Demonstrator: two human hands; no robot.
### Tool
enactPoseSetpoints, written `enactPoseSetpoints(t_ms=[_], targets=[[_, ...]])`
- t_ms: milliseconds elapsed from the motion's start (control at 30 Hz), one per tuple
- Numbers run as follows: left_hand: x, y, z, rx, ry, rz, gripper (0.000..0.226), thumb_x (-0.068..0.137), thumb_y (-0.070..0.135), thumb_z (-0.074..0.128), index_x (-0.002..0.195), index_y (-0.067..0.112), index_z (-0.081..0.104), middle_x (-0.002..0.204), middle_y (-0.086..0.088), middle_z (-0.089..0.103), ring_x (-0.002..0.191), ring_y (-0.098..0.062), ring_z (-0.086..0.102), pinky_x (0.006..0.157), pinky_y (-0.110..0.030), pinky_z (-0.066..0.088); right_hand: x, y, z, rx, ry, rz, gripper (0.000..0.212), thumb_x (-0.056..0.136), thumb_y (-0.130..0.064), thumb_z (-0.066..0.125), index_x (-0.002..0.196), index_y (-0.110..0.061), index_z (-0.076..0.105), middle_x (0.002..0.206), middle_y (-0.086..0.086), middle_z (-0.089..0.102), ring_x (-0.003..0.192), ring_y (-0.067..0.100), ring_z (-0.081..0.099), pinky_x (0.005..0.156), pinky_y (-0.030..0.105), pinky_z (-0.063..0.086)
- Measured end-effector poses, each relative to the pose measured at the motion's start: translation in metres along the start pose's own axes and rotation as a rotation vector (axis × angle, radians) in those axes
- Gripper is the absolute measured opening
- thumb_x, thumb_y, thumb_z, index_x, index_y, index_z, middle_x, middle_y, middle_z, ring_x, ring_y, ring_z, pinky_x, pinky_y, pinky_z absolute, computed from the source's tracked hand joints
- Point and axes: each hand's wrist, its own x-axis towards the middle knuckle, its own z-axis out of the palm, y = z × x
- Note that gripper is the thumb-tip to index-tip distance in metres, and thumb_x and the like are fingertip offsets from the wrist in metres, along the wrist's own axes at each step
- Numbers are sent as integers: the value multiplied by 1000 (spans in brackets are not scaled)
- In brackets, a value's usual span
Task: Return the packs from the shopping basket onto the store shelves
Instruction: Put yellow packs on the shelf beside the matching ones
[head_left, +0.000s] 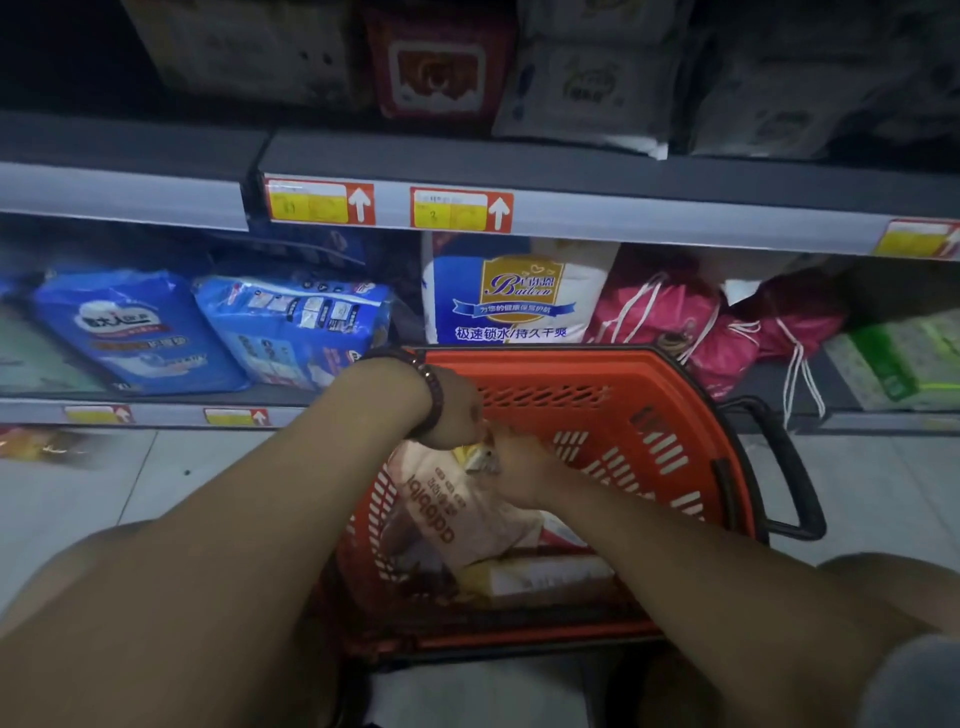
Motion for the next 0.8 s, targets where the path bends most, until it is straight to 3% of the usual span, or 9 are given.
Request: enactPoseSetpoints(t_ms=[133, 233, 333, 400, 500, 567, 633, 733, 800], targets=[[4, 2, -12, -22, 26, -20, 50, 108, 47, 37, 142, 17, 58, 138, -6, 61, 125, -28, 58, 99, -33, 47, -1, -11, 0, -99, 102, -39, 75, 96, -53, 61, 159, -29, 29, 139, 19, 64, 126, 43, 62, 102, 49, 53], [12, 4, -19, -38, 63, -50, 49, 105, 49, 41, 135, 16, 61, 121, -6, 63, 108, -27, 61, 94, -34, 50, 3, -17, -8, -197, 93, -77, 58, 99, -49, 60, 153, -37, 42, 136, 16, 67, 123, 39, 65, 100, 46, 55], [18, 10, -21, -139, 112, -62, 50, 105, 50, 42, 141, 20, 57, 139, -4, 60, 122, -25, 58, 102, -37, 49, -2, -17, -14, -260, 87, -88, 56, 95, -46, 68, 148, -42, 46, 133, 12, 70, 120, 36, 68, 98, 43, 55], [17, 9, -19, -193, 127, -70, 47, 106, 47, 43, 142, 20, 57, 138, -3, 60, 122, -25, 58, 101, -36, 48, -10, -16, -22, -269, 82, -93, 49, 95, -45, 70, 139, -41, 52, 130, 7, 71, 119, 34, 69, 95, 41, 54], [5, -8, -13, -218, 85, -139, 48, 101, 50, 54, 136, 18, 59, 110, 0, 64, 92, -20, 65, 90, -38, 56, -22, -11, -44, -248, 98, -137, 32, 100, -41, 66, 132, -38, 62, 129, 5, 71, 120, 33, 68, 93, 38, 54], [-4, -19, -5, -229, 22, -198, 58, 92, 49, 69, 138, 17, 54, 109, -3, 63, 83, -21, 68, 87, -41, 62, -33, -10, -64, -142, 148, -153, 27, 104, -36, 59, 130, -36, 65, 126, 8, 72, 117, 34, 68, 90, 38, 53], [-11, -24, 2, -362, 42, -179, 71, 84, 42, 82, 144, 19, 51, 123, -6, 64, 95, -26, 73, 82, -42, 65, -47, -14, -83, 32, 240, -182, 22, 105, -37, 55, 124, -32, 65, 114, 8, 76, 106, 33, 72, 86, 40, 57], [-13, -19, 12, -632, 244, -39, 57, 71, 41, 92, 117, 30, 59, 115, 6, 68, 104, -17, 68, 83, -30, 57, -69, -23, -103, 205, 400, -274, 26, 100, -46, 55, 116, -30, 69, 97, 0, 78, 92, 25, 72, 81, 41, 57], [-14, -11, 18, -788, 386, -15, 80, 56, 57, 92, 116, 29, 48, 110, 11, 65, 105, -12, 64, 89, -31, 54, -81, -32, -111, 339, 474, -315, 26, 98, -48, 62, 112, -30, 74, 93, -7, 78, 88, 17, 72, 79, 37, 56]])
